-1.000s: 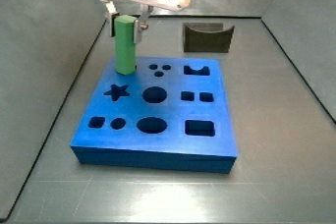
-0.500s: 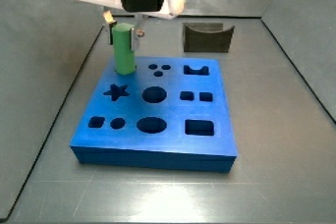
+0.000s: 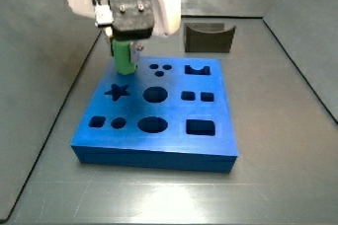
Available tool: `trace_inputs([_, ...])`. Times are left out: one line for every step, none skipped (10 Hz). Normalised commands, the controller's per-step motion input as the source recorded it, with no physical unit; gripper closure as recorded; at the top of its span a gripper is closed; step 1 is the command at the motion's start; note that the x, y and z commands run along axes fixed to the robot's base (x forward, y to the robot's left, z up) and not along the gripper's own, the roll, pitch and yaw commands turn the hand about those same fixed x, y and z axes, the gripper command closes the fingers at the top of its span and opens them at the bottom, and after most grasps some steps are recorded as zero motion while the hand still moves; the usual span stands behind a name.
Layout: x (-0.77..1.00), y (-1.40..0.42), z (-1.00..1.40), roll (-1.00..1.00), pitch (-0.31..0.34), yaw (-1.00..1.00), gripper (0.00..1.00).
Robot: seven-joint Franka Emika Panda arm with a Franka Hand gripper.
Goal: Pick up the hexagon object. Move up. Place the hexagon object on the fixture. Regrasp the hexagon object. Move to above the board. Insert the hexagon object.
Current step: Insert the hexagon object.
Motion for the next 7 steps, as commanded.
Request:
trace_inputs([-0.01,-0.06,-1.00,0.26,0.000,0.00,1.00])
trace_inputs([0.00,-0.09,-1.00,0.13,-0.020,-0.12,1.00])
trace_inputs([0.01,-0.11,-1.00,0.09,-0.026,-0.14,1.00])
trace_inputs([0.01,-0.13,-1.00,0.05,-0.020,-0.14,1.00])
trace_inputs([0.01,-0.11,-1.00,0.07,-0.017,-0.11,1.00])
trace_inputs([0.02,0.06,0.00,-0.17,0.000,0.00,1.00])
trace_inputs([0.00,-0.01,0.00,0.01,0.000,0.00,1.00])
